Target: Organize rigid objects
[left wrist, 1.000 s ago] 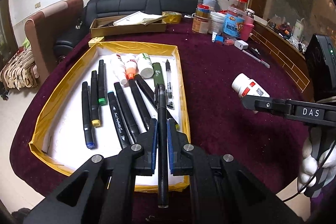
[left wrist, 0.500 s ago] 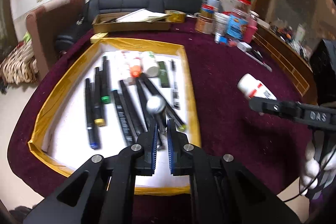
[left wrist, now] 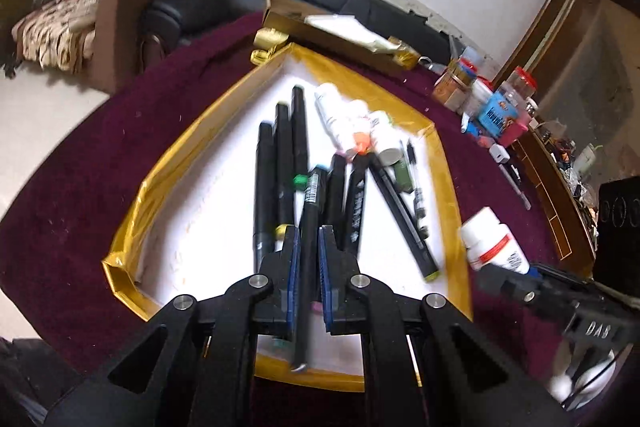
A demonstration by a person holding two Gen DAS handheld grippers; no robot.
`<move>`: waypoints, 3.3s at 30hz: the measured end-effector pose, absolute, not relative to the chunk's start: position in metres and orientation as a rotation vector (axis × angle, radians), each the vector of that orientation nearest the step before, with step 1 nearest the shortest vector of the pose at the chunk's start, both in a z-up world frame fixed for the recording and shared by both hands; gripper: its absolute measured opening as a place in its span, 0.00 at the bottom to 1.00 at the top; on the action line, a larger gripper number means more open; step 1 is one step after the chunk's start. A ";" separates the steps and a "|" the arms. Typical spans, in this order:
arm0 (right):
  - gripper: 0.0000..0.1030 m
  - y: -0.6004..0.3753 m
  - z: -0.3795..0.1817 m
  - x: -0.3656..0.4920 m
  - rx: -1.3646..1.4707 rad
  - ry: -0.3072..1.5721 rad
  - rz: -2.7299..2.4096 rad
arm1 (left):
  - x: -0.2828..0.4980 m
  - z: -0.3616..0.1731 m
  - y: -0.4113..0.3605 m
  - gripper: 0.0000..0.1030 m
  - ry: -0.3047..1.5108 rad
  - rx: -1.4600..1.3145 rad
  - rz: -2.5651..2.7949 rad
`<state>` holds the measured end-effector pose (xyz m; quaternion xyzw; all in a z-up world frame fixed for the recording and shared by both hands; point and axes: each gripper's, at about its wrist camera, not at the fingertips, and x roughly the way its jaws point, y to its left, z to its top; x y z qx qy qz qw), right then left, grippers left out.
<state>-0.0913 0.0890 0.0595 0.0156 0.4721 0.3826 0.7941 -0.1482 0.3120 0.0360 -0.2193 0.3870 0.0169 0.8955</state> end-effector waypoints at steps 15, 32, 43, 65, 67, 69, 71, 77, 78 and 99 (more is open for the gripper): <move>0.38 0.112 0.051 -0.091 -0.010 0.991 0.672 | -0.154 0.041 0.327 0.51 0.708 -0.525 0.072; 0.39 0.075 0.061 -0.097 0.174 0.946 0.767 | -0.124 0.031 0.292 0.55 0.774 -0.538 -0.059; 0.48 0.101 0.040 -0.087 0.224 1.097 0.914 | -0.168 0.075 0.312 0.71 0.595 -0.462 0.171; 0.65 0.057 0.065 -0.132 0.061 0.748 0.626 | -0.174 0.113 0.253 1.00 0.483 -0.256 0.277; 0.65 0.060 0.065 -0.138 0.030 0.732 0.625 | -0.179 0.110 0.245 1.00 0.466 -0.244 0.331; 0.65 0.065 0.066 -0.144 -0.006 0.712 0.624 | -0.185 0.109 0.246 1.00 0.440 -0.239 0.348; 0.65 0.070 0.066 -0.149 -0.031 0.704 0.629 | -0.182 0.108 0.247 1.00 0.467 -0.236 0.340; 0.65 0.080 0.062 -0.153 -0.071 0.710 0.637 | -0.175 0.102 0.240 1.00 0.509 -0.180 0.366; 0.65 0.080 0.062 -0.154 -0.073 0.712 0.636 | -0.175 0.101 0.241 1.00 0.516 -0.178 0.370; 0.65 0.092 0.054 -0.154 -0.111 0.756 0.630 | -0.162 0.075 0.261 1.00 0.645 -0.238 0.414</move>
